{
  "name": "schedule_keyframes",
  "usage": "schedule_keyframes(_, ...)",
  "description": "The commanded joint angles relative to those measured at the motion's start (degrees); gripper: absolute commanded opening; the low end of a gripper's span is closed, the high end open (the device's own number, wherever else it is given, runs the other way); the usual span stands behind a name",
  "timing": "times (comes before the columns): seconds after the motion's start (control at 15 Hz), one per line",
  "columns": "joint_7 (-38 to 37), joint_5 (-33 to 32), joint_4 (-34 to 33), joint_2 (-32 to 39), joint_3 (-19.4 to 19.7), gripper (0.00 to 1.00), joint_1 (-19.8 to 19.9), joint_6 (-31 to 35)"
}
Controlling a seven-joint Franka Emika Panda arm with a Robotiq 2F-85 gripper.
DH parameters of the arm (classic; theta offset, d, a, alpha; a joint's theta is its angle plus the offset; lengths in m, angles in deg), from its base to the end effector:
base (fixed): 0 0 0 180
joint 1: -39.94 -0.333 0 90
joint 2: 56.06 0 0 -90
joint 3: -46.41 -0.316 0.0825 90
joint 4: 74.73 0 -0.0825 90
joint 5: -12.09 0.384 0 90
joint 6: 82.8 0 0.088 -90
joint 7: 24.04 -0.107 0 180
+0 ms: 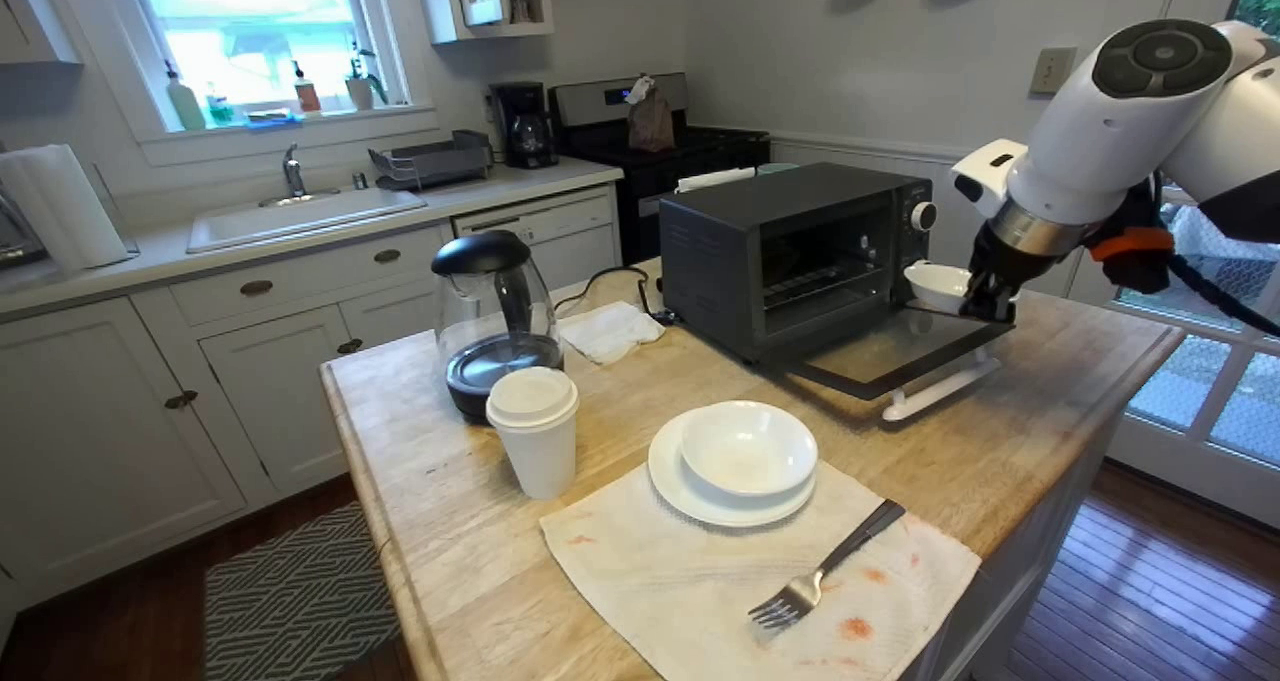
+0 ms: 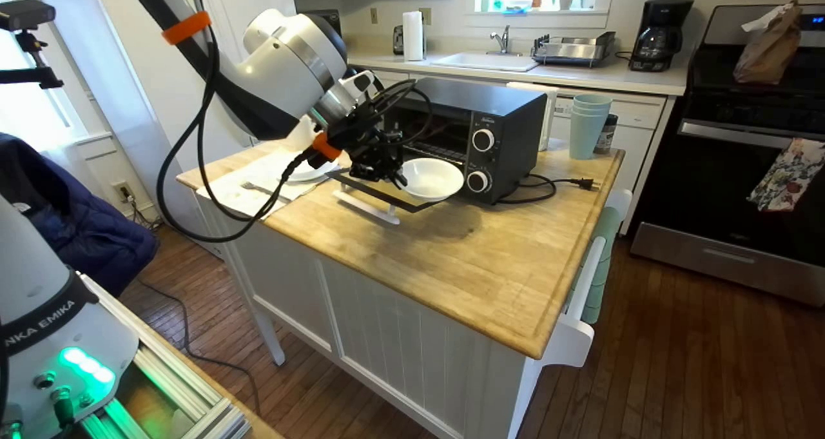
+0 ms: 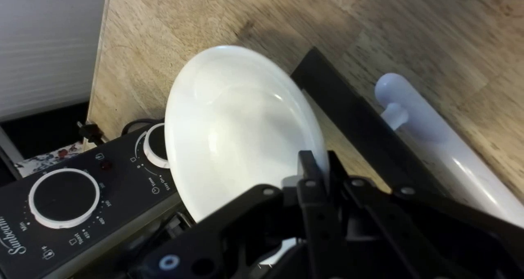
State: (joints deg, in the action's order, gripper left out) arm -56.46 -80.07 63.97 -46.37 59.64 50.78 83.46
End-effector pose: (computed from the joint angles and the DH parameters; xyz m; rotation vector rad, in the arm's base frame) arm 0.4526 -0.1387 0.2391 2.4436 0.7132 0.3155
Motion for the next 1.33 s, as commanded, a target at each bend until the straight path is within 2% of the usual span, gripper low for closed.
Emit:
schedule_keyframes(0.0, 0.02, 0.01, 0.02, 0.0, 0.0, 0.07, 0.0, 0.0)
schedule_keyframes(0.07, 0.04, 0.03, 0.04, -0.01, 0.0, 0.07, 0.0, 0.0)
schedule_keyframes(0.13, 0.06, 0.05, 0.05, -0.02, 0.0, 0.02, 0.0, 0.0)
schedule_keyframes(0.73, -0.71, -7.17, -0.67, -1.72, -1.03, 0.02, -1.23, 0.56)
schedule_keyframes(1.27, -1.6, -14.09, -3.9, -1.28, -2.78, 0.02, -2.49, 0.41)
